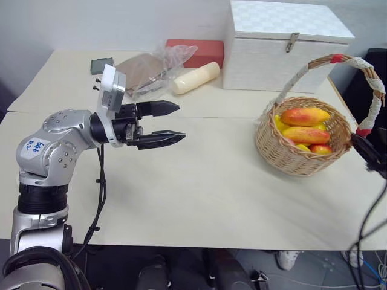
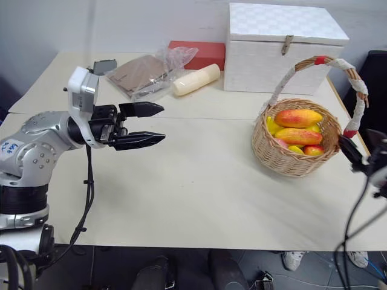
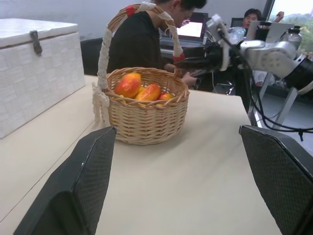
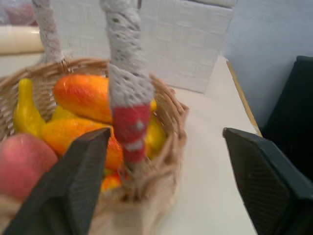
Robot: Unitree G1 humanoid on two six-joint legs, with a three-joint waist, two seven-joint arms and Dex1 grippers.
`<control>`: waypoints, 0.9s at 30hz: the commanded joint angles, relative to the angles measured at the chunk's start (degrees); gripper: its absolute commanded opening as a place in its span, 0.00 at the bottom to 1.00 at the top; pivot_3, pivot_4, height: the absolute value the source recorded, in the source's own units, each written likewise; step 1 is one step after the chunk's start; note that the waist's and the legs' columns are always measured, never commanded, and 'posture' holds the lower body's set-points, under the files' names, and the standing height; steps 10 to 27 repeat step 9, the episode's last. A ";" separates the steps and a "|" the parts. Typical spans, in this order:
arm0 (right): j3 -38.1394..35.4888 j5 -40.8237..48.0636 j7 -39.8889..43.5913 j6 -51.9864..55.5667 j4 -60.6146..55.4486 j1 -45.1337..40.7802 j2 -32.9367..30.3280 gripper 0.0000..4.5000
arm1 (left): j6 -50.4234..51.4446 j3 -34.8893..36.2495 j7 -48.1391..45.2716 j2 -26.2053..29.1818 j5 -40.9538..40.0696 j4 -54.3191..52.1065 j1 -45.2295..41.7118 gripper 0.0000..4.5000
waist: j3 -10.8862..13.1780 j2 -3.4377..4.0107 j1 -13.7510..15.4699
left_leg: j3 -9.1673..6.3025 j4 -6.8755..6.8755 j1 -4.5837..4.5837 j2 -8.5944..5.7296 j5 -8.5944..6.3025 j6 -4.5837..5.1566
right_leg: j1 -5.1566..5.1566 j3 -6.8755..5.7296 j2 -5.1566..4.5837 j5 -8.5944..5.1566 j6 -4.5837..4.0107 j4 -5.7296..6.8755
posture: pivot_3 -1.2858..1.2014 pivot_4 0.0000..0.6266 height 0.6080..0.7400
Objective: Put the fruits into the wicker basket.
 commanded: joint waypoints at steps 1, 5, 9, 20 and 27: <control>-12.03 7.33 11.58 6.10 0.53 6.79 -6.95 1.00 | -2.03 0.48 -2.37 0.77 1.40 1.20 -1.69 0.94 | 0.00 0.01 -0.08 | -0.08 -0.07 0.28 0.02 -0.05 0.01 | 0.39 -0.06 0.03 0.01 0.02 -0.22 | 0.52 0.24 1.00; -20.71 13.54 24.48 12.67 3.88 14.22 -12.99 1.00 | -3.60 0.25 -3.74 0.71 2.79 2.56 -2.56 0.94 | 0.05 -0.08 -0.71 | -0.17 -0.30 1.03 0.18 -0.40 0.42 | 1.47 -0.14 0.20 0.07 0.12 -1.18 | 0.52 0.24 1.00; -23.73 16.19 29.53 16.64 5.57 15.03 -17.80 1.00 | -3.37 0.15 -4.67 0.47 2.54 1.19 -3.15 0.94 | 0.05 -0.09 -0.94 | -0.16 -0.20 1.37 0.24 -0.74 0.59 | 1.97 0.10 0.32 0.14 0.28 -1.47 | 0.52 0.24 1.00; -23.73 16.19 29.53 16.64 5.57 15.03 -17.80 1.00 | -3.37 0.15 -4.67 0.47 2.54 1.19 -3.15 0.94 | 0.05 -0.09 -0.94 | -0.16 -0.20 1.37 0.24 -0.74 0.59 | 1.97 0.10 0.32 0.14 0.28 -1.47 | 0.52 0.24 1.00; -23.73 16.19 29.53 16.64 5.57 15.03 -17.80 1.00 | -3.37 0.15 -4.67 0.47 2.54 1.19 -3.15 0.94 | 0.05 -0.09 -0.94 | -0.16 -0.20 1.37 0.24 -0.74 0.59 | 1.97 0.10 0.32 0.14 0.28 -1.47 | 0.52 0.24 1.00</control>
